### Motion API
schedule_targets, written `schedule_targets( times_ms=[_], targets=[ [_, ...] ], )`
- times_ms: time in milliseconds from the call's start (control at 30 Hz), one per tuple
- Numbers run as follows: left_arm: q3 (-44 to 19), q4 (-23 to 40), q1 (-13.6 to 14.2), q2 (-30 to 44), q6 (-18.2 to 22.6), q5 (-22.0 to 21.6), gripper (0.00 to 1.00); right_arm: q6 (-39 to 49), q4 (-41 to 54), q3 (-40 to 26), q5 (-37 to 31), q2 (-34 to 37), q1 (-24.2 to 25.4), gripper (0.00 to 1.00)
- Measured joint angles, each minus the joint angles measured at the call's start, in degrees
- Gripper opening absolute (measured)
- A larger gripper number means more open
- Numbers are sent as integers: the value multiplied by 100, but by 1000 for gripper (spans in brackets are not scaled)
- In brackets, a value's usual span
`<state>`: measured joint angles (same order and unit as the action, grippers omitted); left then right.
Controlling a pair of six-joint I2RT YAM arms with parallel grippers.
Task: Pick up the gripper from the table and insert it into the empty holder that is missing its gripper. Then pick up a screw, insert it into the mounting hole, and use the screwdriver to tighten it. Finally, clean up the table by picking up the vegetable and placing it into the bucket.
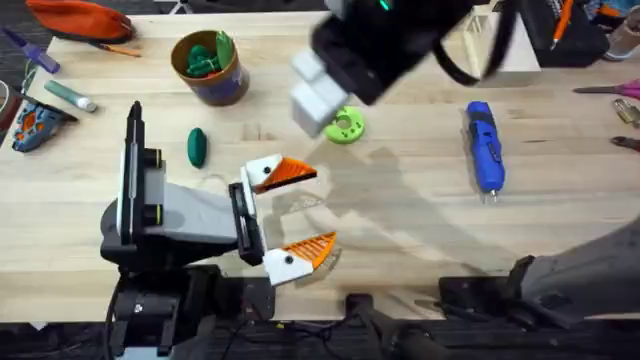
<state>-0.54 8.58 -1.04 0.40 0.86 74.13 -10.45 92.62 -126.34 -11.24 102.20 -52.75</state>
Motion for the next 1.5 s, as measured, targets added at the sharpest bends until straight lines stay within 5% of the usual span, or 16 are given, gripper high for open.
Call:
schedule_targets(
  times_ms=[333, 600, 967, 1500],
  targets=[
    [0, 0, 0, 0, 0, 0, 987, -1138, -934, 3077, -278, -2077, 677, 991],
    [0, 0, 0, 0, -1, 0, 986, -1847, -1116, 4905, -292, -3862, 1915, 991],
    [0, 0, 0, 0, 0, 2, 986, -2003, -794, 5114, -289, -3935, 3393, 990],
    [0, 0, 0, 0, 0, 0, 986, -1889, -1250, 5118, -291, -3098, 3574, 991]
  ],
)
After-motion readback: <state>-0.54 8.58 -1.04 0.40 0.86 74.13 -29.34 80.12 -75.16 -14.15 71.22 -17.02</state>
